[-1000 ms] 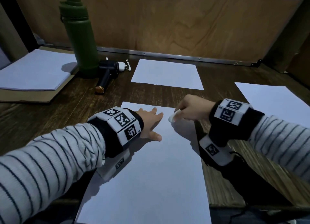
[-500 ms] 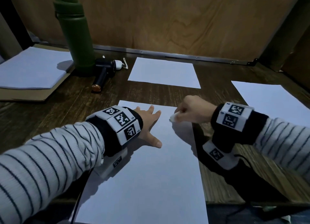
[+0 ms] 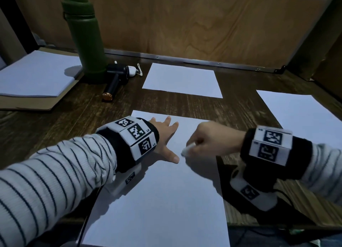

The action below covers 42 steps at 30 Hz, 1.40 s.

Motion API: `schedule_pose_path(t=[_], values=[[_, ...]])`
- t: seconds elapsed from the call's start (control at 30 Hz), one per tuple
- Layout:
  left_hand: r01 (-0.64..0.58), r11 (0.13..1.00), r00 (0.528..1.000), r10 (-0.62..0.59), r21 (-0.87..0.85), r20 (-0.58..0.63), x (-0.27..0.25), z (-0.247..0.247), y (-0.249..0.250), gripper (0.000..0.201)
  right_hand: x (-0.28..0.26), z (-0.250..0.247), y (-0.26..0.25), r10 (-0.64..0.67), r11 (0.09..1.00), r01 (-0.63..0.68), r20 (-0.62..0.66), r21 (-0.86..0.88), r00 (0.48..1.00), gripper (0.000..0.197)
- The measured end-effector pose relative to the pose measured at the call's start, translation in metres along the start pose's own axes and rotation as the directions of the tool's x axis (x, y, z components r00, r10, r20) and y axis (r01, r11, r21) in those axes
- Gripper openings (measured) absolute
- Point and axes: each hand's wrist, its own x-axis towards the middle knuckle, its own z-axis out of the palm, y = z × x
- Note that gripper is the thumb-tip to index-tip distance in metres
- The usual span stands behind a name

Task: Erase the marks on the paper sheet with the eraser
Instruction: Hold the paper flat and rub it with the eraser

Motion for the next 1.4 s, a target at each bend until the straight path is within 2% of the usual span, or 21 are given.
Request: schedule_pose_path(t=[0.07, 0.1, 0.2, 0.27, 0.33, 0.37, 0.43, 0.6, 0.63, 0.7, 0.77, 0.83, 0.97, 1.03, 1.07, 1.13, 1.17, 1.2, 1.27, 1.33, 1.4], values=[[0.002, 1.000, 1.000, -0.002, 0.002, 0.002, 0.000, 0.000, 0.000, 0.110, 0.000, -0.003, -0.003, -0.001, 1.000, 0.002, 0.074, -0.012, 0.997, 0.029], [0.001, 1.000, 1.000, -0.001, 0.005, 0.004, 0.000, 0.000, 0.000, 0.110, 0.006, -0.008, -0.001, 0.026, 0.999, -0.024, 0.055, -0.034, 0.998, 0.031], [-0.003, 1.000, 1.000, 0.003, 0.008, 0.000, -0.003, -0.001, 0.001, 0.109, 0.030, -0.019, 0.008, 0.109, 0.994, -0.112, -0.116, -0.017, 0.987, 0.032], [-0.006, 1.000, 1.000, 0.006, 0.005, -0.008, -0.003, -0.001, 0.001, 0.109, 0.031, -0.017, 0.003, 0.094, 0.995, -0.099, -0.163, -0.026, 0.982, 0.025], [-0.005, 1.000, 1.000, 0.005, -0.007, -0.013, -0.003, 0.000, 0.001, 0.110, 0.017, -0.007, -0.006, 0.018, 0.999, -0.022, -0.084, -0.043, 0.996, 0.023], [-0.005, 1.000, 1.000, 0.004, -0.015, -0.013, -0.003, 0.000, 0.001, 0.111, 0.009, -0.002, -0.013, -0.017, 0.999, 0.016, -0.014, -0.048, 1.000, 0.029], [-0.008, 1.000, 1.000, 0.008, -0.022, -0.017, -0.004, 0.000, 0.001, 0.113, 0.005, 0.000, -0.015, -0.038, 0.998, 0.041, 0.079, -0.041, 0.996, 0.029], [-0.017, 1.000, 1.000, 0.017, -0.009, -0.013, -0.006, -0.001, 0.001, 0.112, 0.035, -0.016, 0.003, 0.066, 0.997, -0.072, -0.154, -0.034, 0.986, 0.029], [-0.017, 1.000, 1.000, 0.016, -0.007, -0.013, -0.006, -0.001, 0.001, 0.112, 0.035, -0.015, 0.002, 0.063, 0.997, -0.071, -0.169, -0.042, 0.984, 0.027], [-0.016, 1.000, 1.000, 0.016, -0.007, -0.022, -0.005, 0.000, 0.001, 0.112, 0.025, -0.007, -0.004, 0.006, 0.998, -0.014, -0.127, -0.066, 0.992, 0.022], [-0.014, 1.000, 1.000, 0.014, -0.008, -0.026, -0.005, 0.001, 0.001, 0.113, 0.009, 0.000, -0.014, -0.055, 0.997, 0.054, -0.013, -0.058, 0.998, 0.030], [-0.009, 1.000, 1.000, 0.009, -0.006, -0.024, -0.004, 0.001, 0.001, 0.113, 0.006, -0.003, -0.014, -0.038, 0.998, 0.041, 0.070, -0.046, 0.997, 0.027], [-0.014, 1.000, 1.000, 0.014, -0.002, -0.013, -0.004, 0.000, 0.000, 0.112, 0.022, -0.017, 0.000, 0.076, 0.996, -0.079, -0.080, -0.037, 0.994, 0.030], [-0.018, 1.000, 1.000, 0.018, -0.005, -0.007, -0.005, 0.000, 0.000, 0.110, 0.019, -0.013, -0.002, 0.074, 0.996, -0.079, -0.131, -0.032, 0.989, 0.021], [-0.020, 1.000, 1.000, 0.020, -0.005, -0.006, -0.005, 0.000, 0.000, 0.109, 0.014, -0.009, -0.004, 0.048, 0.998, -0.053, -0.123, -0.035, 0.991, 0.024], [-0.023, 1.000, 1.000, 0.023, -0.005, -0.002, -0.005, -0.001, 0.000, 0.108, 0.001, 0.002, -0.013, 0.006, 0.999, -0.007, -0.025, -0.034, 1.000, 0.040], [-0.024, 1.000, 1.000, 0.024, -0.002, 0.001, -0.005, -0.001, 0.000, 0.108, -0.003, 0.005, -0.015, 0.004, 1.000, -0.003, 0.023, -0.023, 1.000, 0.040], [-0.025, 1.000, 1.000, 0.025, 0.003, 0.004, -0.005, -0.002, 0.000, 0.107, -0.004, 0.004, -0.014, 0.026, 1.000, -0.025, 0.053, -0.018, 0.998, 0.035], [-0.026, 1.000, 1.000, 0.026, 0.011, 0.008, -0.005, -0.003, 0.001, 0.105, 0.002, -0.006, -0.003, 0.133, 0.991, -0.132, 0.027, -0.023, 0.991, 0.023], [-0.025, 1.000, 1.000, 0.025, 0.012, 0.013, -0.006, -0.004, 0.001, 0.104, 0.012, -0.017, 0.010, 0.270, 0.963, -0.269, -0.048, 0.021, 0.962, 0.025], [-0.024, 1.000, 0.999, 0.023, 0.015, 0.023, -0.006, -0.004, 0.002, 0.105, 0.018, -0.021, 0.014, 0.321, 0.947, -0.317, -0.075, 0.057, 0.944, 0.027]])
